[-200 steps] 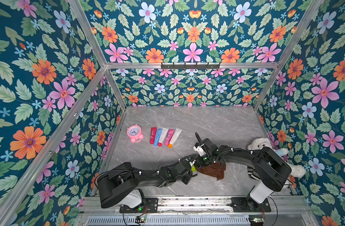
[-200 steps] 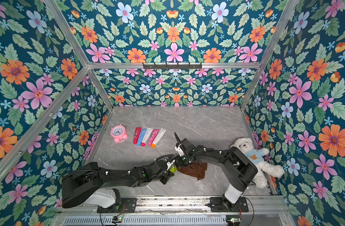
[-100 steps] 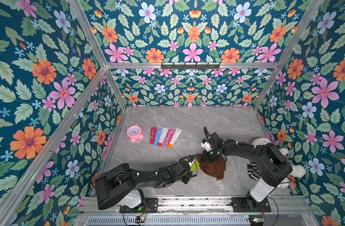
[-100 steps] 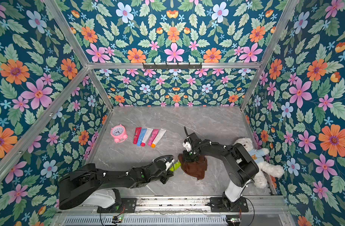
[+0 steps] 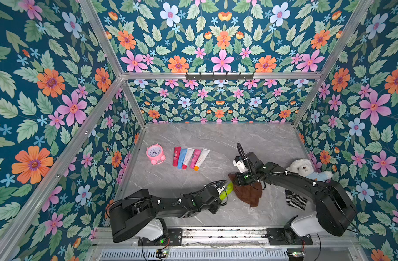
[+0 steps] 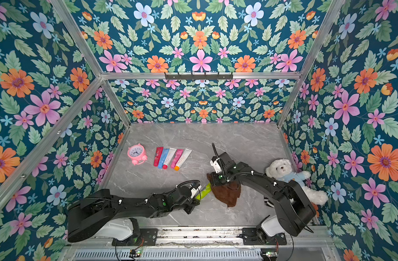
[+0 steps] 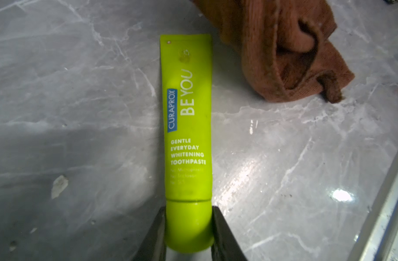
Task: Wipe the surface of the toothpaste tube
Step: Wipe the dirt from the toothpaste tube.
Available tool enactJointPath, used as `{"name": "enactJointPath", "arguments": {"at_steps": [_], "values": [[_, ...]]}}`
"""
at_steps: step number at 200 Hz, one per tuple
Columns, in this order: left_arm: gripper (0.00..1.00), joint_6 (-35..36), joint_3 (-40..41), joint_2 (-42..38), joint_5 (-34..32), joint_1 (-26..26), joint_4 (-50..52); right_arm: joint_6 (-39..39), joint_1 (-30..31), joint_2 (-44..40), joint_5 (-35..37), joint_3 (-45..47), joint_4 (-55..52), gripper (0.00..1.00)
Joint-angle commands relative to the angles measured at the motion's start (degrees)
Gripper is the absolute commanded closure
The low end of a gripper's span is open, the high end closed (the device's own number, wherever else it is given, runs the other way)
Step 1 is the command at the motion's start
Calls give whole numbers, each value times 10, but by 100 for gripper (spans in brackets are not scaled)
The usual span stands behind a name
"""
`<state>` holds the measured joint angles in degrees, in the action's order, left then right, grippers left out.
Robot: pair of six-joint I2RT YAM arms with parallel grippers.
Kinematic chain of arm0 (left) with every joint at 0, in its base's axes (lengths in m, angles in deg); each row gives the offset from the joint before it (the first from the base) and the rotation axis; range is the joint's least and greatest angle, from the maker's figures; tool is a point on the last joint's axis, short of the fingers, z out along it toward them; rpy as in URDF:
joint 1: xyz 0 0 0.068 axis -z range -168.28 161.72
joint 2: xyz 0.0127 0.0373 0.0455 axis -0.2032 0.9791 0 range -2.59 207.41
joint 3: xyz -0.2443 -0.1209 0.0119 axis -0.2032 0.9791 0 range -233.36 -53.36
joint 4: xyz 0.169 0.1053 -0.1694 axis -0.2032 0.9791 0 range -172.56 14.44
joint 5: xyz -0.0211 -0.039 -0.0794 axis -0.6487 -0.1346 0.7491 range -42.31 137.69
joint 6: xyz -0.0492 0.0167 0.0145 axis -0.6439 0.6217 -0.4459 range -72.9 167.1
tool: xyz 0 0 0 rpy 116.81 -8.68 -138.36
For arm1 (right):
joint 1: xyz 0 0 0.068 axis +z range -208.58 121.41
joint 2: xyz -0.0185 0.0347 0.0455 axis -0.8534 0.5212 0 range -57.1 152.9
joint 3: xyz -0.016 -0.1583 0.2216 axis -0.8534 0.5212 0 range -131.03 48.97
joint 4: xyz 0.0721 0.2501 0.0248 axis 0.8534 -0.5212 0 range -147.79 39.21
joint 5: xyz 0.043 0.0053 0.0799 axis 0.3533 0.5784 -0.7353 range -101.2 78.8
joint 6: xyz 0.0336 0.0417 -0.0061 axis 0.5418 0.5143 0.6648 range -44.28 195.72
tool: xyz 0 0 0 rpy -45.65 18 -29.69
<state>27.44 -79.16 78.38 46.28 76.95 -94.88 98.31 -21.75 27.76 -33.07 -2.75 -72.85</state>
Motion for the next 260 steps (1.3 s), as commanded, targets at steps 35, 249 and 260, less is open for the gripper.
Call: {"name": "enactJointPath", "arguments": {"at_steps": [35, 249, 260], "values": [[100, -1, -1, -4, 0, 0, 6, 25, 41, 112, -74, -7, 38, 100], [100, -3, 2, -8, -6, 0, 6, 2, 5, 10, -76, 8, 9, 100], [100, -3, 2, -9, -6, 1, 7, 13, 19, 31, -82, 8, 27, 100]]}}
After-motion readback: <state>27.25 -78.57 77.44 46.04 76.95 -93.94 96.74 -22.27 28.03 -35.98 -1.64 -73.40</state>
